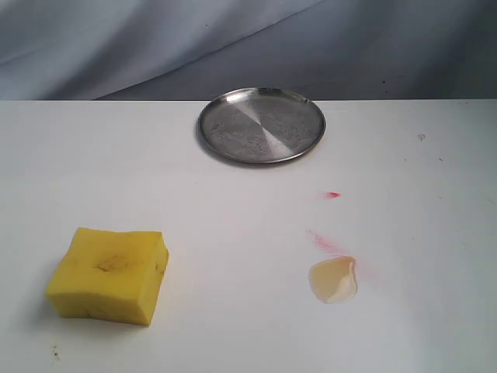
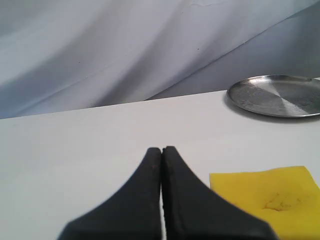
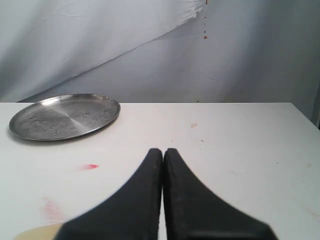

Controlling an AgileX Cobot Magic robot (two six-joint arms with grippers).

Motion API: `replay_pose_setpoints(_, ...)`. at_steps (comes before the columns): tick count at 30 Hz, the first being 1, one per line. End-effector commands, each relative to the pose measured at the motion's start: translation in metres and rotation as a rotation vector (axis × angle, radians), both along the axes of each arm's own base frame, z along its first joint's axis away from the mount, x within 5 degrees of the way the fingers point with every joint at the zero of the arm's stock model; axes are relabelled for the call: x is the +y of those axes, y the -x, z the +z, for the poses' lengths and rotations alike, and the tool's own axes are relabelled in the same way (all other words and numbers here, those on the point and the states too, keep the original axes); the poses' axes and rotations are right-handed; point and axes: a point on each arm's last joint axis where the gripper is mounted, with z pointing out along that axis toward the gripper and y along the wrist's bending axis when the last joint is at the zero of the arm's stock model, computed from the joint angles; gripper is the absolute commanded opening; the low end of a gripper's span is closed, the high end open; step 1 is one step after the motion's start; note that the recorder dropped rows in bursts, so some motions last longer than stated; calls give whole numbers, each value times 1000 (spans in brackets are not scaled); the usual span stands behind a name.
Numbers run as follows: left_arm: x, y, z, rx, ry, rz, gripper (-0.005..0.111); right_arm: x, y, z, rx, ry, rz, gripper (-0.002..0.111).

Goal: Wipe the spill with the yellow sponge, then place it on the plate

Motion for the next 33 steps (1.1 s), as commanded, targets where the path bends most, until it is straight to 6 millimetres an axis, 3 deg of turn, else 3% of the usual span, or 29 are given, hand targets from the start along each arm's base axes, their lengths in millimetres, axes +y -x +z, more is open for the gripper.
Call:
replay_pose_setpoints(1,0,0,2,-11,8,2,0,0,0,-1,3,-4,-9,0)
replay_pose_setpoints(11,0,0,2,-11,8,2,0,0,0,6,-78,-17,-8,0)
replay_pose_setpoints(13,0,0,2,-11,8,2,0,-1,0,19,-198,-136,-9,0)
replay_pose_setpoints(14,0,0,2,-11,8,2,0,-4,2,33,-318,-360,-25,0)
replay_pose_setpoints(16,0,0,2,-11,8,2,0,-8,5,48,-364,-514,-26,0)
replay_pose_setpoints(19,0,0,2,-11,8,2,0,-2,5,96,-291,-447,21,0)
replay_pose_setpoints(23,0,0,2,-11,8,2,0,10,-19,133,-130,-346,85,0)
replay_pose_setpoints(28,0,0,2,-11,8,2,0,48,-55,193,-8,-112,331,0)
replay_pose_setpoints(30,0,0,2,-11,8,2,0,71,-74,204,80,-39,436,0)
replay_pose_setpoints(33,0,0,2,-11,8,2,0,116,-110,204,236,63,578,0)
